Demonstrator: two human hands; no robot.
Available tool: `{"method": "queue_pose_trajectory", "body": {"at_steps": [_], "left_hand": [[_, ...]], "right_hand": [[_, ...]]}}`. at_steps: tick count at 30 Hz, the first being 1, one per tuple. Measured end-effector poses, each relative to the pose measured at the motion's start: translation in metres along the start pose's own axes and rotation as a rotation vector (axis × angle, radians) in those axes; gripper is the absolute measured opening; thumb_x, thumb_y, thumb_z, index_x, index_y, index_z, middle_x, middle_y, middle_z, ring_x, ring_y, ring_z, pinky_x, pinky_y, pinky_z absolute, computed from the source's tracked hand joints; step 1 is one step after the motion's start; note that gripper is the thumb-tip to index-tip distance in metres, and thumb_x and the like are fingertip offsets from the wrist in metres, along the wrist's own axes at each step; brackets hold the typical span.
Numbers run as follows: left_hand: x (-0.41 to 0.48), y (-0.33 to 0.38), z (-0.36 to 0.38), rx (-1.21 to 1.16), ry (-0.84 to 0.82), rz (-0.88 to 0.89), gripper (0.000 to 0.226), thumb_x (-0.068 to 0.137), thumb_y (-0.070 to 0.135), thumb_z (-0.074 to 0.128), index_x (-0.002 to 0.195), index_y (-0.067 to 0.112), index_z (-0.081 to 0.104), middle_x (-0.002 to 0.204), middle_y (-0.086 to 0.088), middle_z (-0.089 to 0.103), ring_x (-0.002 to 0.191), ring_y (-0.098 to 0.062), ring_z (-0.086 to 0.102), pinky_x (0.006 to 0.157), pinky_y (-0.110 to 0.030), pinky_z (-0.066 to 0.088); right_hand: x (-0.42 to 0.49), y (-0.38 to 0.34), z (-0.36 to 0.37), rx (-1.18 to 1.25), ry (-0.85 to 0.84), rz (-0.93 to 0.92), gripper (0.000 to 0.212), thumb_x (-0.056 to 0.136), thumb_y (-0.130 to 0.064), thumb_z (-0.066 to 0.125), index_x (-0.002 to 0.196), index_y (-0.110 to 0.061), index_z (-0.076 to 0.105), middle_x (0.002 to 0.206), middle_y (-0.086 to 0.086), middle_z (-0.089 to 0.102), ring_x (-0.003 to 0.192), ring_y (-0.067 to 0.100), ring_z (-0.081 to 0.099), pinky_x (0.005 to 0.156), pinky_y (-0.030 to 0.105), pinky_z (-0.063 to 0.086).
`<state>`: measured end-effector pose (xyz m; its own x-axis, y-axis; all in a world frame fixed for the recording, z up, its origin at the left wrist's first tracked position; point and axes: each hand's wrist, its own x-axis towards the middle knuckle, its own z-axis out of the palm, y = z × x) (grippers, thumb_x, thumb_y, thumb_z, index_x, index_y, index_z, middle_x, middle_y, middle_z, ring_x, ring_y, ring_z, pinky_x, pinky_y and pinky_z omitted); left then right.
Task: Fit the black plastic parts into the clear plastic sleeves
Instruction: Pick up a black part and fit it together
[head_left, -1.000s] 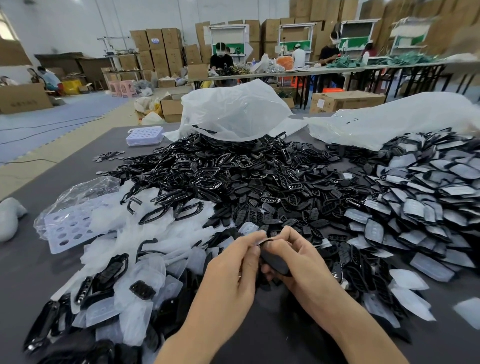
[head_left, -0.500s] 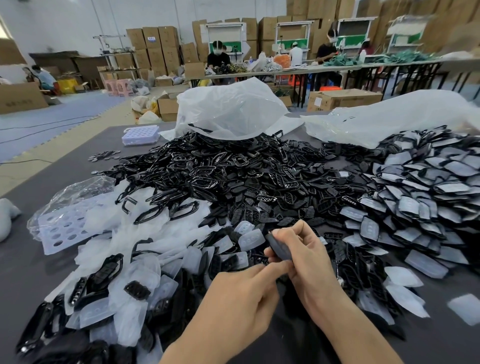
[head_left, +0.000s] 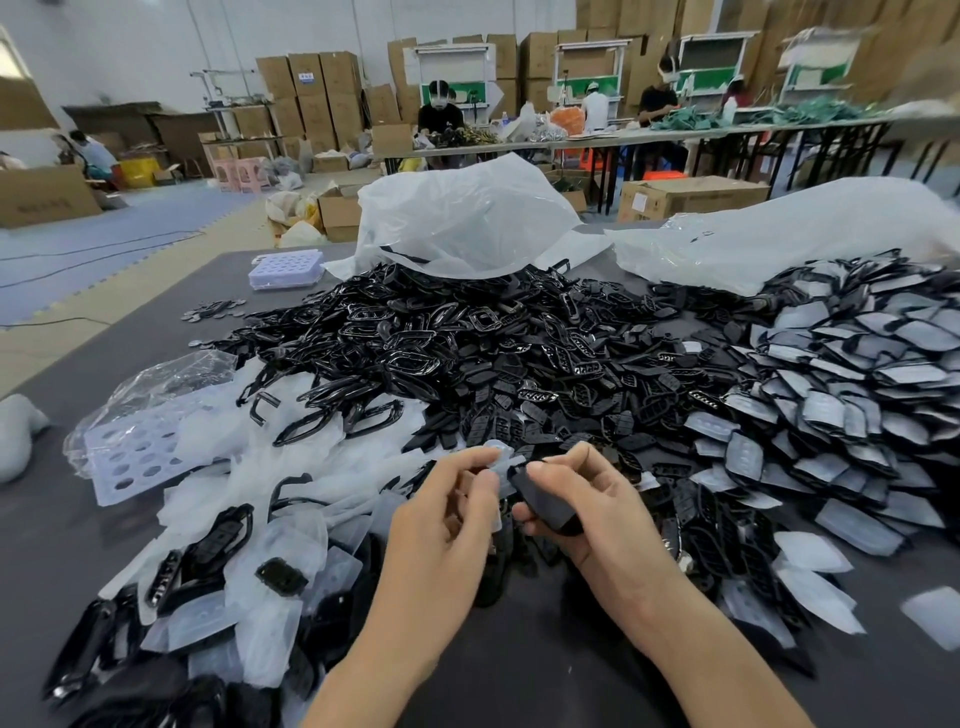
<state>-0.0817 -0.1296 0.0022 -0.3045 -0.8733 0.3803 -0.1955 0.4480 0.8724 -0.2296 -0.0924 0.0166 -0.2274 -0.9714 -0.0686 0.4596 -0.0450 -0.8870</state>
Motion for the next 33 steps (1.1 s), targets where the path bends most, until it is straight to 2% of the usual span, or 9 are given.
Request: {"method": "queue_pose_trajectory", "body": {"at_steps": [2, 5, 9, 12, 17, 20, 25, 30, 33], "left_hand": [[0.001, 0.001, 0.001, -0.039, -0.078, -0.001, 0.020, 0.102, 0.028, 0.054, 0.110, 0.043, 0.064, 0.075, 0.007, 0.068, 0.067, -0.008, 0.064, 0.060, -0.022, 0.050], [0.000, 0.000, 0.002, 0.037, -0.086, 0.020, 0.021, 0.101, 0.027, 0.056, 0.109, 0.044, 0.065, 0.069, 0.012, 0.063, 0.060, -0.004, 0.056, 0.057, -0.023, 0.047], [0.001, -0.005, 0.004, 0.087, -0.013, -0.006, 0.022, 0.099, 0.033, 0.052, 0.108, 0.052, 0.060, 0.075, 0.004, 0.068, 0.064, -0.020, 0.062, 0.060, -0.035, 0.050], [0.002, -0.007, 0.002, 0.083, 0.028, -0.044, 0.019, 0.099, 0.035, 0.048, 0.103, 0.052, 0.057, 0.072, 0.005, 0.070, 0.064, -0.023, 0.064, 0.059, -0.040, 0.049], [0.002, -0.002, 0.003, -0.071, 0.016, -0.048, 0.017, 0.100, 0.029, 0.055, 0.101, 0.043, 0.064, 0.069, 0.008, 0.066, 0.063, -0.008, 0.062, 0.058, -0.026, 0.052], [0.004, -0.002, 0.002, -0.134, 0.015, -0.050, 0.021, 0.100, 0.026, 0.056, 0.101, 0.041, 0.070, 0.059, 0.005, 0.059, 0.057, -0.011, 0.054, 0.053, -0.022, 0.048], [0.008, -0.005, -0.002, -0.170, -0.030, -0.060, 0.027, 0.102, 0.025, 0.052, 0.105, 0.042, 0.073, 0.057, 0.003, 0.057, 0.054, -0.007, 0.054, 0.051, -0.019, 0.046], [0.005, -0.008, -0.001, -0.175, -0.084, -0.054, 0.026, 0.100, 0.036, 0.047, 0.109, 0.039, 0.071, 0.056, 0.003, 0.053, 0.053, -0.011, 0.051, 0.053, -0.021, 0.046], [0.002, -0.008, 0.003, -0.215, -0.117, -0.083, 0.030, 0.104, 0.028, 0.043, 0.112, 0.040, 0.069, 0.059, 0.001, 0.054, 0.054, -0.015, 0.051, 0.054, -0.026, 0.046]], "right_hand": [[-0.003, 0.002, 0.003, -0.048, -0.092, -0.010, 0.015, 0.073, -0.030, 0.080, 0.067, -0.027, 0.066, 0.075, 0.004, 0.069, 0.060, 0.016, 0.064, 0.053, 0.023, 0.050], [-0.004, 0.005, 0.003, -0.103, -0.108, -0.035, 0.019, 0.070, -0.041, 0.079, 0.078, -0.024, 0.076, 0.073, 0.003, 0.067, 0.057, 0.012, 0.058, 0.052, 0.021, 0.045], [-0.001, 0.008, -0.001, -0.073, -0.082, -0.048, 0.024, 0.075, -0.031, 0.077, 0.096, -0.020, 0.080, 0.083, 0.005, 0.073, 0.066, 0.013, 0.067, 0.061, 0.020, 0.055], [0.001, 0.013, -0.001, -0.064, -0.066, -0.060, 0.019, 0.080, -0.024, 0.073, 0.098, -0.024, 0.079, 0.084, 0.008, 0.074, 0.074, 0.014, 0.070, 0.069, 0.020, 0.057], [-0.001, 0.013, 0.001, -0.070, -0.101, -0.075, 0.016, 0.081, -0.022, 0.073, 0.096, -0.021, 0.079, 0.084, 0.010, 0.074, 0.074, 0.016, 0.069, 0.070, 0.022, 0.057], [-0.003, 0.010, -0.001, -0.175, -0.106, -0.123, 0.017, 0.087, -0.018, 0.072, 0.103, -0.016, 0.077, 0.081, 0.008, 0.073, 0.071, 0.014, 0.069, 0.067, 0.020, 0.055], [-0.003, 0.009, -0.001, -0.244, -0.087, -0.171, 0.019, 0.096, -0.013, 0.063, 0.112, -0.010, 0.072, 0.073, 0.007, 0.071, 0.067, 0.015, 0.067, 0.062, 0.022, 0.056], [-0.010, 0.011, -0.006, -0.382, -0.090, -0.204, 0.014, 0.103, -0.015, 0.059, 0.111, -0.018, 0.070, 0.078, 0.009, 0.075, 0.062, 0.017, 0.066, 0.056, 0.024, 0.053], [-0.016, 0.012, -0.010, -0.432, -0.059, -0.204, 0.012, 0.104, -0.020, 0.058, 0.109, -0.023, 0.068, 0.076, 0.010, 0.075, 0.056, 0.014, 0.062, 0.050, 0.024, 0.049]]}}
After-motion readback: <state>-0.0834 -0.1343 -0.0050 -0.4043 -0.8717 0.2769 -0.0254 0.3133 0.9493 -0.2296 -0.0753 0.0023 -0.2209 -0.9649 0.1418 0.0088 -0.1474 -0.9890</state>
